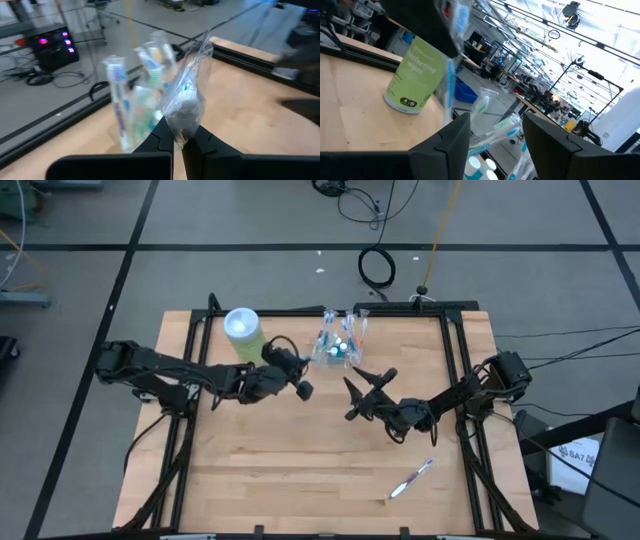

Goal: Pick & Place toothbrushing station
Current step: Put the blue toothbrush into the transparent organizer

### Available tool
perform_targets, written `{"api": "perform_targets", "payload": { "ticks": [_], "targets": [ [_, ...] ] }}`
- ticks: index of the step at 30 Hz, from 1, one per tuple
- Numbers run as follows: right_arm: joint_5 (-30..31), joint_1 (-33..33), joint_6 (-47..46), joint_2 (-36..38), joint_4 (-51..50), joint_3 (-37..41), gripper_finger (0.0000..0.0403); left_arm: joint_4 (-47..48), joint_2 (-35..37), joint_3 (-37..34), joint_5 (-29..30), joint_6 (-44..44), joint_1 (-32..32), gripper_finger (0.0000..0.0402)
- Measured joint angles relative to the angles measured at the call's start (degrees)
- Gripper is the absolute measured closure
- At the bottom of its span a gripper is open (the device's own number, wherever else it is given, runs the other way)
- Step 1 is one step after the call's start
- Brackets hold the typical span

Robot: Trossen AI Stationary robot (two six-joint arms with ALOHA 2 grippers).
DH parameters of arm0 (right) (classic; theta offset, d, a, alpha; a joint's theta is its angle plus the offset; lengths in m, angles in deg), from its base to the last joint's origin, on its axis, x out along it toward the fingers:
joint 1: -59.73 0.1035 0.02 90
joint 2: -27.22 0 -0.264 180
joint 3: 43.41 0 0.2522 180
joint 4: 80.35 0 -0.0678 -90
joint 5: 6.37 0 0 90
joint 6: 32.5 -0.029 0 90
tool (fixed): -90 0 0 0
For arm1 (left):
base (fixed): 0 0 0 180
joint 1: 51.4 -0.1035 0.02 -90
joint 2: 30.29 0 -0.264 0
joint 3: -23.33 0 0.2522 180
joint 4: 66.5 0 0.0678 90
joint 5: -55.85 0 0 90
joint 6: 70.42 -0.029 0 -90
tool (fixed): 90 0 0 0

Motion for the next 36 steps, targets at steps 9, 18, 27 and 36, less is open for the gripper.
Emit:
{"api": "perform_targets", "payload": {
  "ticks": [9, 18, 27, 36],
  "targets": [
    [-0.02, -0.04, 0.12, 0.00, 0.02, 0.00, 0.0224, 0.23, 0.02, 0.00, -1.66, -0.17, -8.29, 0.0387],
    [-0.09, -1.30, 0.11, 0.00, 0.02, 0.00, 0.0224, 0.46, 0.02, -0.01, -9.54, -1.01, -15.08, 0.0381],
    [-0.21, -1.84, -0.77, 0.00, 0.02, 0.00, 0.0224, 0.42, -1.94, -0.04, -15.35, -5.62, -16.85, 0.0387],
    [-0.24, -2.23, -2.16, -0.02, -1.24, 0.00, 0.0224, 2.62, -5.25, -0.02, -17.60, -5.60, -18.17, 0.0396]
  ]
}}
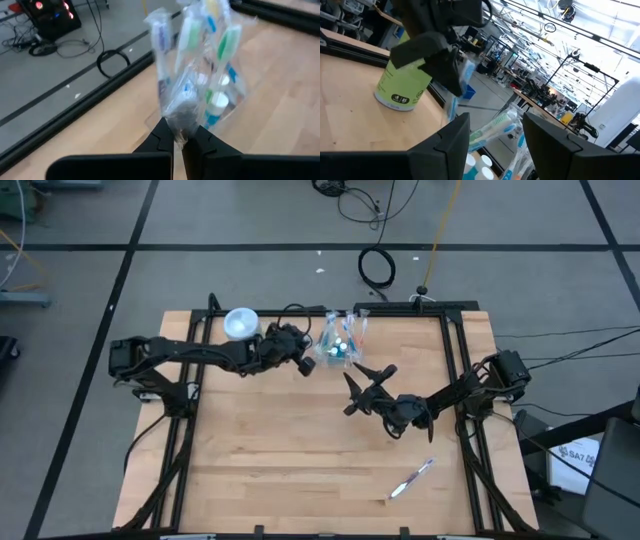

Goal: Pick & Place toothbrushing station
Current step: Put the blue toothbrush into the transparent organizer

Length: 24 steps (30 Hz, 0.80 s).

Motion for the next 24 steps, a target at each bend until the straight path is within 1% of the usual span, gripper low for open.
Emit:
{"api": "perform_targets", "payload": {
  "ticks": [2, 9, 16, 24],
  "targets": [
    [-0.02, 0.00, -0.72, 0.00, -0.37, 0.00, 0.0224, -1.95, -1.48, 0.04, -0.27, -0.55, -0.17, 0.0389],
    [-0.01, 0.28, -1.82, 0.00, -3.40, 0.00, 0.0224, -5.53, -5.46, -0.02, -2.58, -2.38, -1.85, 0.0339],
    [0.03, 2.15, -2.67, 0.00, -4.95, 0.00, 0.0224, -5.16, -5.83, 0.00, -2.80, -4.42, -2.20, 0.0306],
    [0.02, 5.27, -5.68, 0.89, -5.21, 0.00, 0.0224, -3.11, -5.83, 0.00, -3.05, -5.06, -2.49, 0.0239]
  ]
}}
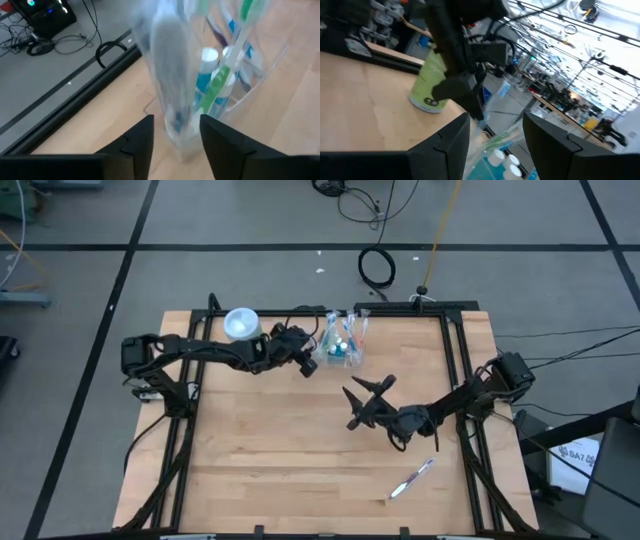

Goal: Pick & Place toothbrushing station
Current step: Put the blue toothbrush into the transparent organizer, then put the violet toothbrush into the transparent organizer

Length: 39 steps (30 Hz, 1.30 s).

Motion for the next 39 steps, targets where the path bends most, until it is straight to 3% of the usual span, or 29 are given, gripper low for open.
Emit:
{"api": "perform_targets", "payload": {
  "ticks": [7, 13, 17, 21, 24, 29, 39],
  "targets": [
    [0.27, 5.72, -2.92, 0.04, -5.31, 0.83, 0.0229, 2.64, 1.79, -0.02, 0.79, -0.01, 0.60, 0.0201],
    [3.98, 9.96, -6.05, 2.41, -5.21, 1.03, 0.0242, 2.04, 5.89, -0.02, 0.87, -2.66, 0.95, 0.0205],
    [6.57, 10.66, -5.54, 6.98, -6.13, 1.01, 0.0245, 0.54, 6.52, 0.00, 0.39, -3.04, 0.65, 0.0238],
    [10.79, 11.37, -11.88, 11.54, -10.86, 1.01, 0.0246, -0.38, 5.63, 0.00, -3.56, -2.80, -0.92, 0.0290],
    [10.63, 11.73, -16.06, 13.88, -16.19, 1.01, 0.0246, -0.35, 5.31, -0.04, -6.71, -2.74, -2.29, 0.0331],
    [10.69, 11.71, -18.89, 15.58, -23.55, 1.01, 0.0246, -1.14, 5.46, 0.00, -7.16, -3.78, -4.01, 0.0393],
    [10.69, 10.69, -19.50, 16.14, -25.70, 1.01, 0.0246, -0.24, 5.46, 0.00, -15.41, -2.53, -7.59, 0.0396]
  ]
}}
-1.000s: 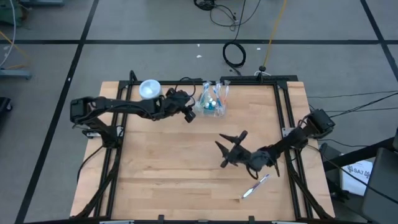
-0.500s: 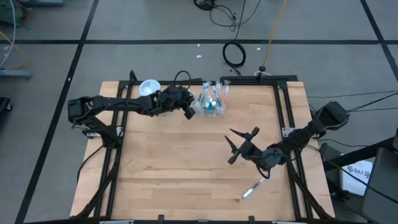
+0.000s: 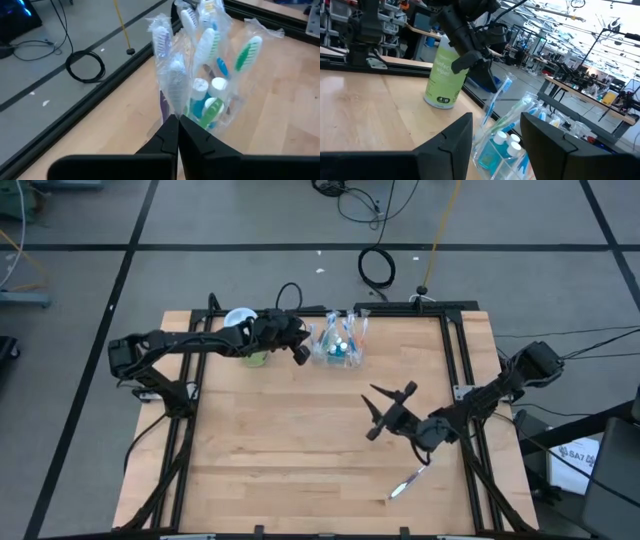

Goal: Pick & Place toothbrushing station
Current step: Put the violet toothbrush into the transparent organizer

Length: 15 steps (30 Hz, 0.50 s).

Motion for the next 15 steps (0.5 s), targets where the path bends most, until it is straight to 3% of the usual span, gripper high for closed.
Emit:
{"api": "perform_targets", "payload": {
  "ticks": [15],
  "targets": [
    [-0.08, -1.65, -2.94, 0.00, -0.46, 0.00, 0.0246, 4.63, 0.00, 0.02, -0.19, 1.14, -0.47, 0.0392]
  ]
}}
